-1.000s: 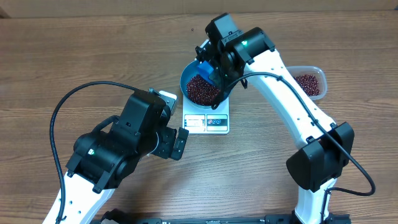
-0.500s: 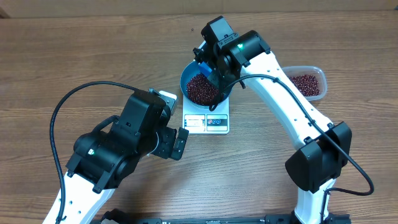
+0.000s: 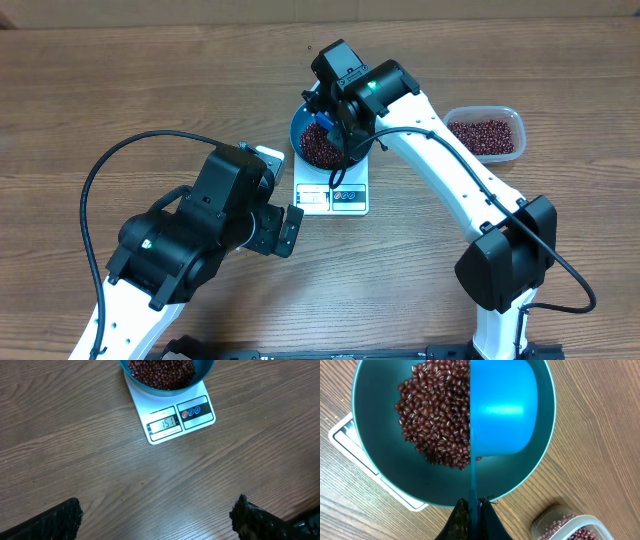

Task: Scoop item into bowl and weigh 150g on scale
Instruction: 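Move the scoop over the teal bowl and tip it, right gripper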

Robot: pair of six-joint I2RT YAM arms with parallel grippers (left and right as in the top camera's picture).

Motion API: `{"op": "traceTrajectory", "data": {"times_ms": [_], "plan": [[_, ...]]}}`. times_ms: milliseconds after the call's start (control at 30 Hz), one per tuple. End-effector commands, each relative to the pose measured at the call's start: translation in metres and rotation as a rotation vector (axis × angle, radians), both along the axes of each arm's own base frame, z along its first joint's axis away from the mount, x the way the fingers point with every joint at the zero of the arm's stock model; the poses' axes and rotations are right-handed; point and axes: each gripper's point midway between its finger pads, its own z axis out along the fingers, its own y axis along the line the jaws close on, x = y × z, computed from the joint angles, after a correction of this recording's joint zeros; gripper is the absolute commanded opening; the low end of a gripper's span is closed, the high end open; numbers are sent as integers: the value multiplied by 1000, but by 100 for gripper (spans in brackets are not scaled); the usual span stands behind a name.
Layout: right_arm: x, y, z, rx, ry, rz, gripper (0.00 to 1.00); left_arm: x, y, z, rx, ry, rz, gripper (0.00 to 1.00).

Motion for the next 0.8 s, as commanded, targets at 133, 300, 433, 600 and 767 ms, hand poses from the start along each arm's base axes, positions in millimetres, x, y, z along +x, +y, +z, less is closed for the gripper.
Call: {"op": "traceTrajectory", "data": {"times_ms": [133, 300, 433, 600, 767], "plan": [[-7, 5, -2, 3, 18, 8, 4, 4, -1, 7, -17, -13, 17, 99], [-14, 4, -4, 12, 51, -8, 4, 4, -1, 7, -17, -13, 17, 99], [-18, 9, -4, 41, 75, 1, 4, 4, -1, 7, -17, -14, 17, 99], [-21, 15, 3, 87, 82, 6, 4, 4, -1, 7, -17, -14, 17, 99], [-15, 12, 14, 126, 68, -11, 4, 4, -1, 7, -17, -14, 17, 99]]}}
